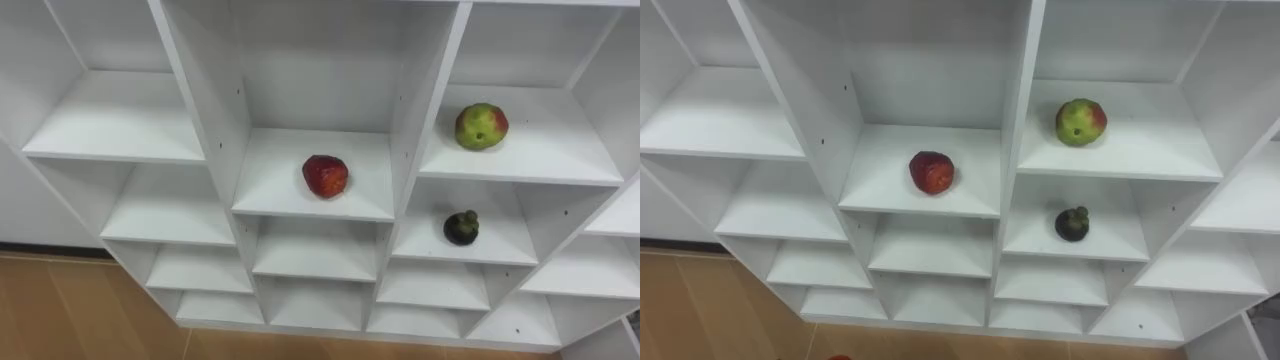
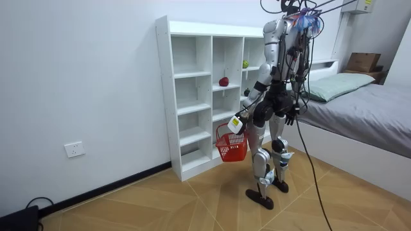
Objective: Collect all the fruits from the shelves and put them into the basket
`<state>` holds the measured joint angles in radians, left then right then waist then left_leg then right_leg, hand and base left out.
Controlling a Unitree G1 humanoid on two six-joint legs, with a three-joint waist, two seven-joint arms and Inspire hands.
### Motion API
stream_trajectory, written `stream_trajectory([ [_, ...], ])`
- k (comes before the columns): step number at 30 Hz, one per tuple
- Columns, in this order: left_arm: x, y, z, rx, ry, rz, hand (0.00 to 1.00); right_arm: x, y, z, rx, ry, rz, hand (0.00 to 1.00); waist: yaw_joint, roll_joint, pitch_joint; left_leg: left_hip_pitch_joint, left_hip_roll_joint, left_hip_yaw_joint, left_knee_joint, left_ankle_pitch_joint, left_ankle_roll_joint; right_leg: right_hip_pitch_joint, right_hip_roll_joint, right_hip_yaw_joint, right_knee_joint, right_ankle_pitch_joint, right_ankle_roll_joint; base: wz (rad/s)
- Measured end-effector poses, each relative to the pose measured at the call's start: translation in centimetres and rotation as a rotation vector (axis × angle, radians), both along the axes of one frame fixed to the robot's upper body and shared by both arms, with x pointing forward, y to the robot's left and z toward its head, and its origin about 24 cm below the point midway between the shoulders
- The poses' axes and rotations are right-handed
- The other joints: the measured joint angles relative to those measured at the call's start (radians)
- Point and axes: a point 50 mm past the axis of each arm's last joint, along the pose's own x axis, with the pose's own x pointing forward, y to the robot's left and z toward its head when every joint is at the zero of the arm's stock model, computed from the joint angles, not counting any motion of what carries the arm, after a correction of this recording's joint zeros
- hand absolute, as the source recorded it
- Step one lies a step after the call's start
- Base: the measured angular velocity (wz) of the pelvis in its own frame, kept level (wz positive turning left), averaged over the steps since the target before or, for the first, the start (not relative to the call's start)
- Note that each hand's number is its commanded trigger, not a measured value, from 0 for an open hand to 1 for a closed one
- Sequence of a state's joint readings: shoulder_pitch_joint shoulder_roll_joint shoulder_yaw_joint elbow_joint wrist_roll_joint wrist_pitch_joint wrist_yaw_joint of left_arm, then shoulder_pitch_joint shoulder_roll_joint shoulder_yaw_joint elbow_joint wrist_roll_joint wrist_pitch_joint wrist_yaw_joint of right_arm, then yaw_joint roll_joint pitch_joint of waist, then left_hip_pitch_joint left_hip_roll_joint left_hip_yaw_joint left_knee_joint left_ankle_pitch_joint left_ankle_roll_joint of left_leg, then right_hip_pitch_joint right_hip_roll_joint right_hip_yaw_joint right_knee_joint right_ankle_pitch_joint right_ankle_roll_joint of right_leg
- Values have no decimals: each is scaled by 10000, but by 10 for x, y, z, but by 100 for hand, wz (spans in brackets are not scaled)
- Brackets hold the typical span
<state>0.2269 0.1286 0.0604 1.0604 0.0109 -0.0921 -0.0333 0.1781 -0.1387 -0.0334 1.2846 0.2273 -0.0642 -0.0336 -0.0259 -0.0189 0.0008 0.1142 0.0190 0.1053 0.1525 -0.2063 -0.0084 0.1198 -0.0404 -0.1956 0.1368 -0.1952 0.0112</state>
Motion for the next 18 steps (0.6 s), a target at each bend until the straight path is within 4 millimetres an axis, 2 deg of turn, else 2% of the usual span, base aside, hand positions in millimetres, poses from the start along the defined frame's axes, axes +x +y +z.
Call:
stream_trajectory([
  [4,0,0,0,-15,3,-5,100,0,0,0,-48,3,-8,0,4,-29,-32,3,0,1,-1,0,0,10,2,-4,32,1,-1,0],
  [18,-2,1,0,-136,-12,162,100,-3,0,0,-313,117,-232,0,11,24,-18,19,-2,-12,0,0,0,42,1,-13,9,3,-1,0],
])
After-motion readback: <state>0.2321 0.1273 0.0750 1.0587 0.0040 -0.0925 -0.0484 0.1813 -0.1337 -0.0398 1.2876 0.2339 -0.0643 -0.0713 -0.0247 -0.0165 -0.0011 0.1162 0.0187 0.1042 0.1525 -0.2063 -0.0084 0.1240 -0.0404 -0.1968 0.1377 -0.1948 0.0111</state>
